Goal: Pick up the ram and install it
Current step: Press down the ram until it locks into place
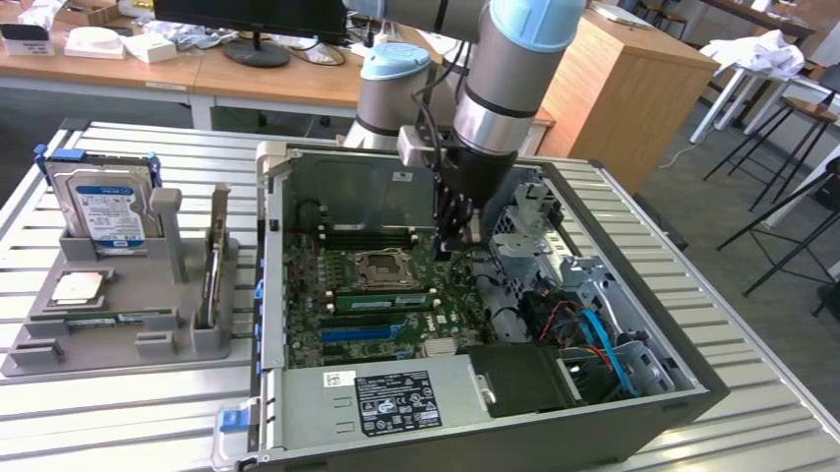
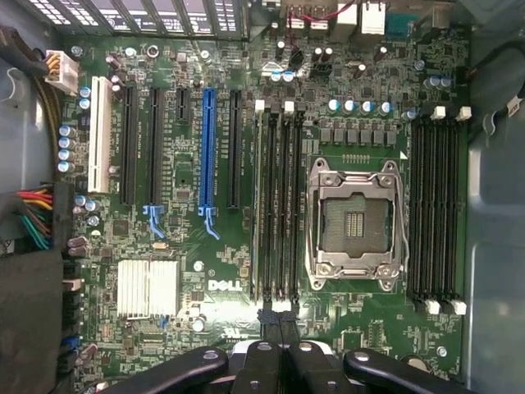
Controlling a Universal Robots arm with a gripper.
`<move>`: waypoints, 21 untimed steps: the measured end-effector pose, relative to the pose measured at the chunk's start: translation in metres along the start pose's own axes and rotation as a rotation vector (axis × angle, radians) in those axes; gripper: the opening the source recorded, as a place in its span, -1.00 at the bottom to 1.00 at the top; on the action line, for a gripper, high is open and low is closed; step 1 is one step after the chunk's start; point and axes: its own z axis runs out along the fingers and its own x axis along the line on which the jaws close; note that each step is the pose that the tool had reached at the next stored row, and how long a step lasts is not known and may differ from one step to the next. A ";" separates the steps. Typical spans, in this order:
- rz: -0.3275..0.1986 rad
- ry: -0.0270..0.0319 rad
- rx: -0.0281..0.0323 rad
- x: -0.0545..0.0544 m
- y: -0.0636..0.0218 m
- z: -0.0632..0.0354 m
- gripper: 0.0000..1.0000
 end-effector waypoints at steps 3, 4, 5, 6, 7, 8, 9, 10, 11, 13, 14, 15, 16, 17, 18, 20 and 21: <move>0.000 0.0000 0.0002 0.000 0.0000 0.0020 -0.80; 0.000 0.0001 0.0002 0.000 0.0000 0.0027 -0.80; 0.000 0.0000 0.0003 0.000 0.0000 0.0034 -0.80; 0.000 0.0000 0.0004 0.000 -0.0001 0.0041 -0.80; 0.000 0.0000 0.0004 0.000 -0.0001 0.0048 -0.80; 0.000 0.0000 0.0004 0.000 -0.0001 0.0055 -0.80; 0.000 0.0000 0.0005 0.000 -0.0001 0.0061 -0.80; 0.000 0.0001 0.0006 0.000 -0.0001 0.0067 -0.80; 0.000 0.0000 0.0006 0.000 -0.0001 0.0074 -0.80; 0.000 -0.0001 0.0007 0.000 -0.0002 0.0088 -0.80; 0.000 0.0000 0.0008 0.000 -0.0002 0.0094 -0.80; 0.000 0.0001 0.0008 0.000 -0.0002 0.0100 -0.80; 0.000 -0.0001 0.0009 0.000 -0.0002 0.0107 -0.80; 0.000 -0.0001 0.0010 0.000 -0.0002 0.0113 -0.80; 0.000 -0.0001 0.0010 0.000 -0.0002 0.0119 -0.80; 0.000 0.0000 0.0011 0.000 -0.0002 0.0131 -0.80; 0.000 0.0000 0.0011 0.000 -0.0003 0.0138 -0.80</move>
